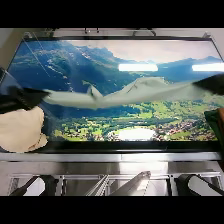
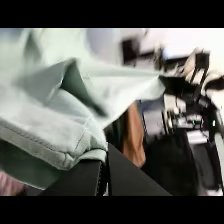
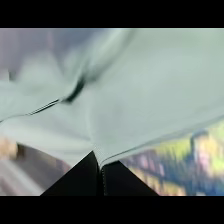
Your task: Fold the shirts.
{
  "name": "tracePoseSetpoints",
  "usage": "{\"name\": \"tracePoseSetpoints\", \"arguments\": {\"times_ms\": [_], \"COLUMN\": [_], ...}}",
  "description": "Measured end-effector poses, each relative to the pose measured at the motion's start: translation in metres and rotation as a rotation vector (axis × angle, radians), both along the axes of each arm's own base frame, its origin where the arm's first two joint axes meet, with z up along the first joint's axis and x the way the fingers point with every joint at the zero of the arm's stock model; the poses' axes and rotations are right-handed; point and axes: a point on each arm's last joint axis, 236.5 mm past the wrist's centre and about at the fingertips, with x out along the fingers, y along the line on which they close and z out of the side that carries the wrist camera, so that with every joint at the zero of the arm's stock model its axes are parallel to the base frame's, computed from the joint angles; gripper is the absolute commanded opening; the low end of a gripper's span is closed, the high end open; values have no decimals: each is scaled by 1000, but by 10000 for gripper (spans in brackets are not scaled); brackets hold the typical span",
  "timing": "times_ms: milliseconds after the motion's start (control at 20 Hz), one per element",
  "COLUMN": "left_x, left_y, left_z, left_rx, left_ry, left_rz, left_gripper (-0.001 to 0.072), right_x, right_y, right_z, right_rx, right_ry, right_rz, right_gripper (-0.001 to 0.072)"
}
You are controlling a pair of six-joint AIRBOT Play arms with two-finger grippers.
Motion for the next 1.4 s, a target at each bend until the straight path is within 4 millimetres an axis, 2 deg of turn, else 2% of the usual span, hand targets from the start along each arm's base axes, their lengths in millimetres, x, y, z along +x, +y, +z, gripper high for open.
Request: {"name": "tracePoseSetpoints", "arguments": {"times_ms": [100,150,250,300,400,500,550,650,750,850,1000,1100,1150,1200,1300,1400], "left_x": [-17,-28,-50,-62,-89,-110,-116,-116,-104,-79,-29,-9,-5,-5,-19,-51], "left_y": [11,13,7,-1,-22,-40,-46,-51,-45,-31,-11,-16,-23,-31,-48,-65], "left_z": [73,101,154,179,228,260,269,273,265,251,220,202,198,196,204,224], "left_rx": [37,72,128,142,170,216,245,322,401,466,521,533,533,534,539,554], "left_ry": [-231,-326,-492,-570,-720,-820,-848,-847,-800,-735,-643,-604,-600,-603,-637,-711], "left_rz": [86,115,151,145,92,20,-11,-39,-27,35,91,50,16,-18,-73,-97], "left_gripper": [25,25,24,23,23,22,22,22,23,23,22,22,22,22,23,24], "right_x": [-9,-19,-42,-54,-75,-93,-99,-107,-103,-90,-65,-54,-53,-53,-62,-79], "right_y": [-15,-17,-12,-5,10,25,32,42,41,29,10,5,5,6,12,23], "right_z": [88,127,190,214,247,273,282,289,276,247,196,171,167,166,173,191], "right_rx": [31,37,50,60,77,76,60,1,-83,-137,-136,-130,-130,-136,-178,-222], "right_ry": [-247,-362,-548,-620,-725,-804,-831,-854,-806,-705,-571,-514,-506,-507,-537,-602], "right_rz": [-149,-210,-289,-308,-309,-292,-281,-265,-282,-325,-380,-391,-395,-398,-399,-401], "right_gripper": [16,16,17,17,17,17,16,16,16,16,16,16,15,15,15,16]}}
